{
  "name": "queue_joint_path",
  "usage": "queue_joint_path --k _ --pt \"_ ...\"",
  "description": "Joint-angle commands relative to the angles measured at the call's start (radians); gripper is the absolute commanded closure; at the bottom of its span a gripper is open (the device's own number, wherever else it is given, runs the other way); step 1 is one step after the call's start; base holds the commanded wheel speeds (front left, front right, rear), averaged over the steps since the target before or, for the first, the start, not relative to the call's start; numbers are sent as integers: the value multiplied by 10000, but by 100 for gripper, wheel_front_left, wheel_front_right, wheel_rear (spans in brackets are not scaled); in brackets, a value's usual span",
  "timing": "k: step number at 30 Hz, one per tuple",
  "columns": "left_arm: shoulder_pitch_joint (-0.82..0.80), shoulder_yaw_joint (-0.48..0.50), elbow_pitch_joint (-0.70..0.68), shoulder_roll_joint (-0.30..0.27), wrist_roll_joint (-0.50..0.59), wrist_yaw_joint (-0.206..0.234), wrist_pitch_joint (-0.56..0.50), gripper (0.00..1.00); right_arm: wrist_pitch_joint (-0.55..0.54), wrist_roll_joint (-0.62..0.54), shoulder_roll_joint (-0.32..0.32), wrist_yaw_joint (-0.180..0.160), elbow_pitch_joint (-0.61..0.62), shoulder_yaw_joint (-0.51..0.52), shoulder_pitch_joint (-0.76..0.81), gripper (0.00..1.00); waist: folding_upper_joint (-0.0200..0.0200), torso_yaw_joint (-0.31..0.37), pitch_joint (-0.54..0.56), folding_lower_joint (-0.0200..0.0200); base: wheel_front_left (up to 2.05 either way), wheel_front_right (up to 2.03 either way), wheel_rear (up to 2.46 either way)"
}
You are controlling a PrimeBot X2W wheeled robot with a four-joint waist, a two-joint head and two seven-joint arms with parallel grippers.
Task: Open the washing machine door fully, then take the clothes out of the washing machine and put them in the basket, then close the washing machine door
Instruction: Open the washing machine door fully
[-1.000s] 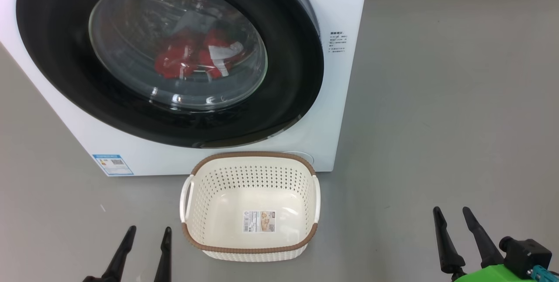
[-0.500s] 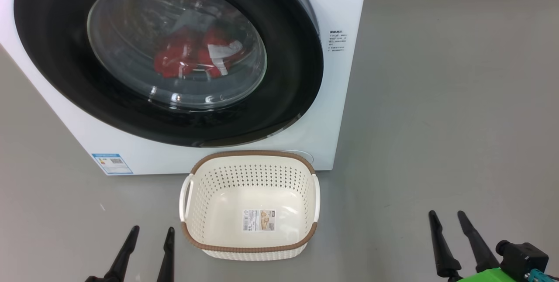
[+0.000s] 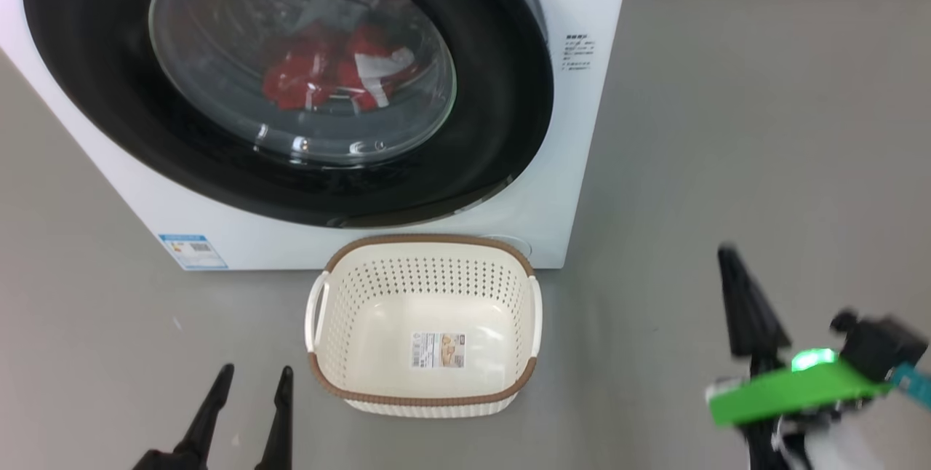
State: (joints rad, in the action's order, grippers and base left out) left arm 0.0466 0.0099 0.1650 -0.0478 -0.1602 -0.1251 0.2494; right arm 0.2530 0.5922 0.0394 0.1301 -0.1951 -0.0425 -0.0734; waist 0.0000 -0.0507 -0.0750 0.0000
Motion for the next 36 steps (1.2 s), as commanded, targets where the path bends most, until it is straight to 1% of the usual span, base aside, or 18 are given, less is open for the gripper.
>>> queue_joint_path --k 1,7,11,16,20,24,29,32,36 --pt "-409 302 -312 -34 -119 -55 124 0 88 283 108 6 330 -238 -576 100 0 -84 -113 0 0 0 0" --pt "-698 121 -335 -31 -218 -55 124 0 88 604 108 6 492 -314 -2149 100 0 -358 -455 0 0 0 0" --pt "-878 28 -365 -30 -298 -55 124 0 88 854 108 6 426 -130 -3273 100 0 -543 -760 0 0 0 0" --pt "-1142 -103 -313 -28 -424 -55 124 0 88 1107 108 6 85 105 -4526 100 0 -823 -1146 0 0 0 0" --pt "-1343 -203 -321 -27 -500 -55 124 0 88 1689 175 6 -405 -37 -5425 100 0 -1002 -1431 0 0 0 0" --pt "-1541 -369 -267 -27 -558 -55 124 0 88 2650 506 6 -955 -410 -6212 100 0 -1208 -1645 0 0 0 0" --pt "-1736 -540 -209 -26 -639 -55 124 0 -32 4287 1090 6 -1719 -1098 -7037 100 0 -1478 -1876 0 0 0 0" --pt "-1846 -590 -179 -26 -688 -55 124 0 -519 5405 1446 6 -2033 -1475 -7486 100 0 -1624 -2025 0 0 0 0" --pt "-1924 -638 -139 -29 -730 -55 124 0 -1488 7071 1812 6 -2208 -1657 -7917 100 0 -1768 -2151 0 0 0 0"
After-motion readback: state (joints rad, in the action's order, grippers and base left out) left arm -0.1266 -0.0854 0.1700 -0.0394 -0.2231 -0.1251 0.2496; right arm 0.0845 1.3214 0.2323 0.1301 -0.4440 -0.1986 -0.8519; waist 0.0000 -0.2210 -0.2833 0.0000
